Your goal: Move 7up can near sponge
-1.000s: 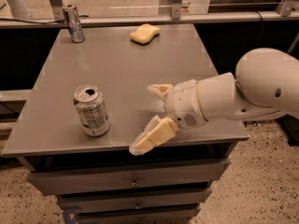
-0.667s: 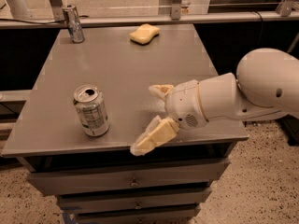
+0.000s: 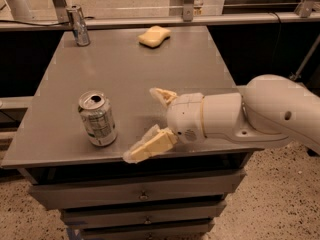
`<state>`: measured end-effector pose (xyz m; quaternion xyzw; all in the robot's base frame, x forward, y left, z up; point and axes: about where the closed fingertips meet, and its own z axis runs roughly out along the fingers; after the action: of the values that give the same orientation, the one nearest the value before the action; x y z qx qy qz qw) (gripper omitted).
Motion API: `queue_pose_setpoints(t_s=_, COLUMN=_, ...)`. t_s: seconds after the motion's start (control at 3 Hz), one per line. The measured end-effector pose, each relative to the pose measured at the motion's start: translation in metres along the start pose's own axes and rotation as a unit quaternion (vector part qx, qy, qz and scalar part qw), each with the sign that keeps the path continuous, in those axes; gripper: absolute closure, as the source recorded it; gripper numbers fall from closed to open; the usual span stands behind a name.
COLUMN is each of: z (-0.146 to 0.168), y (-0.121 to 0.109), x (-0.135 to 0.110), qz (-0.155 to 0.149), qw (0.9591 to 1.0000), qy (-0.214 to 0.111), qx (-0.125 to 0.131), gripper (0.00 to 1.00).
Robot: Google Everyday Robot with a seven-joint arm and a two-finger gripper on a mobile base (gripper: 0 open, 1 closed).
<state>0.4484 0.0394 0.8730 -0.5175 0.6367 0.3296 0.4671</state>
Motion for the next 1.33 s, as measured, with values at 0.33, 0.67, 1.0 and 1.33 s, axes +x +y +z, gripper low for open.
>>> queue_pose_setpoints(t_s=0.33, z=0.035, y=-0.01, x=-0.019, qz=-0.006, qw=0.9981, qy=-0.061, qx=0.005, gripper=0.0)
queue_pose_setpoints(t_s=0.67, z=0.064, y=-0.017, x=-0.033, qz=-0.006, qw=0.9941, qy=-0.108, qx=0.006, gripper=0.0)
queue_pose_setpoints(t_s=1.0, z=0.092, y=-0.012, x=-0.031, qz=0.026, qw=0.9901, qy=-0.138, qx=-0.001, gripper=0.18)
queue_pose_setpoints(t_s=1.33, z=0.107, y=-0.007, x=-0.025, qz=0.058, qw=0.9864, qy=-0.154, qx=-0.002, gripper=0.41)
